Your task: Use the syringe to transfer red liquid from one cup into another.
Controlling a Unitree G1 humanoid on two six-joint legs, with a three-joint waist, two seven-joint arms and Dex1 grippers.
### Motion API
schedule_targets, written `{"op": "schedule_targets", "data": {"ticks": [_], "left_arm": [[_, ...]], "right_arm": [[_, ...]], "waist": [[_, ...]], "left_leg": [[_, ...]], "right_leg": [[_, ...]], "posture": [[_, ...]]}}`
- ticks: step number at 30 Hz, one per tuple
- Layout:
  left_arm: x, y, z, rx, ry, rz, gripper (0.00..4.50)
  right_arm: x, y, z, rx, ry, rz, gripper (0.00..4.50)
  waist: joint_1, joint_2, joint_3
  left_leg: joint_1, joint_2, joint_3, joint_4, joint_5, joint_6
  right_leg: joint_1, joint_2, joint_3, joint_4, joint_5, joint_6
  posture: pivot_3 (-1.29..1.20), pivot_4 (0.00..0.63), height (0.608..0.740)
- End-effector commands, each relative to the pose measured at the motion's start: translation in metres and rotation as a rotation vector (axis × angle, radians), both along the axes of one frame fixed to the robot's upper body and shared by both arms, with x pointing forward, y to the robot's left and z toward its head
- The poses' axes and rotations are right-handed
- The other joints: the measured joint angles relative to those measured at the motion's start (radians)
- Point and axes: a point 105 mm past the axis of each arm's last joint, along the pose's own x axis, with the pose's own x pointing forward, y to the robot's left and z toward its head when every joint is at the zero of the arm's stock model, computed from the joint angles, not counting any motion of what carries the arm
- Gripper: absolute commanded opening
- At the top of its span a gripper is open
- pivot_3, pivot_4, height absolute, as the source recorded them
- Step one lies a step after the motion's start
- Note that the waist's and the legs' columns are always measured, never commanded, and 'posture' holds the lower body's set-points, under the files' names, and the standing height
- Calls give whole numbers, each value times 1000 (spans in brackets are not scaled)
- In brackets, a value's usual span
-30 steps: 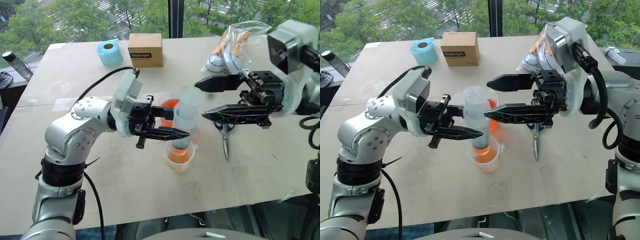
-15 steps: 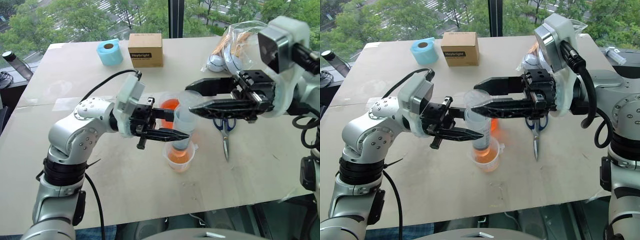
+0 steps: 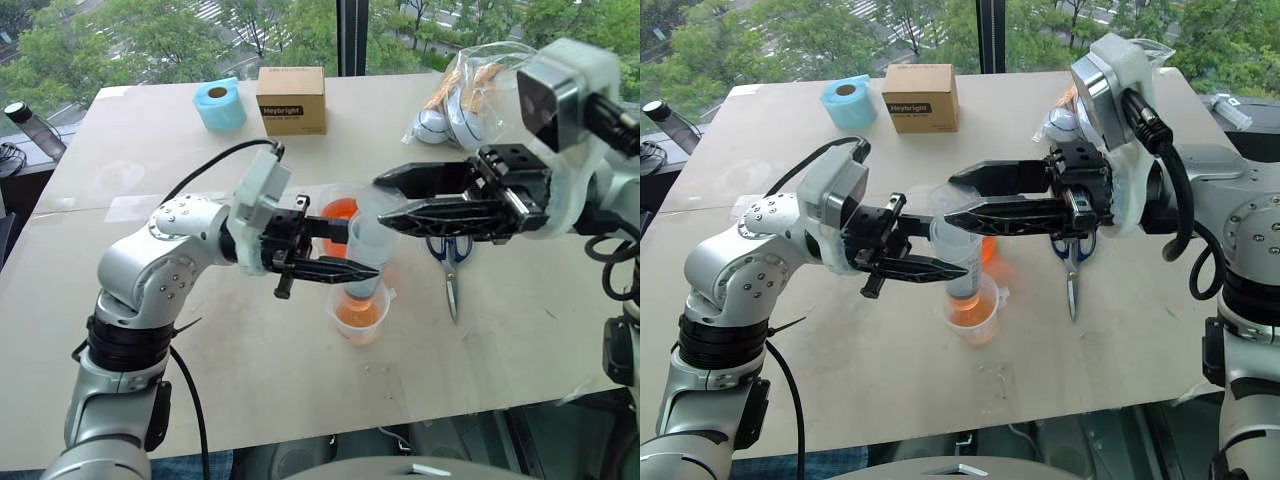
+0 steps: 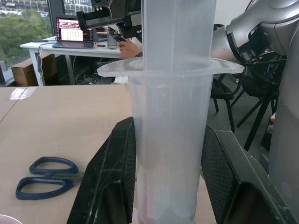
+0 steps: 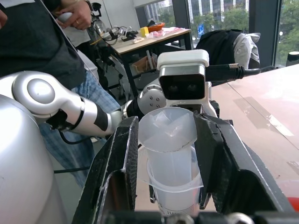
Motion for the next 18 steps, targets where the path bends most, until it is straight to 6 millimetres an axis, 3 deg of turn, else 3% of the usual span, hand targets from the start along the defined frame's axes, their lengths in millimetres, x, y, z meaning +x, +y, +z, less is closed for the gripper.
{"op": "schedule_targets", "data": {"ticks": [1, 14, 18], "left_arm": [[-3, 0, 10, -32, -38, -15, 1528], [-2, 0, 12, -41, -44, -7, 1528], [-2, -1, 12, -44, -43, -8, 1528]], "right_arm": [[-6, 5, -17, -99, -45, 6, 1322], [-4, 4, -49, -242, -21, -5, 1322], [-2, 4, -50, -245, -12, -12, 1322]], "waist": [[0, 0, 0], [0, 0, 0], [0, 0, 0]], "left_leg": [[0, 0, 0, 0, 0, 0], [0, 0, 0, 0, 0, 0], [0, 0, 0, 0, 0, 0]], "right_leg": [[0, 0, 0, 0, 0, 0], [0, 0, 0, 0, 0, 0], [0, -1, 0, 0, 0, 0]], "posture": [[0, 150, 740], [0, 150, 740], [0, 150, 740]]}}
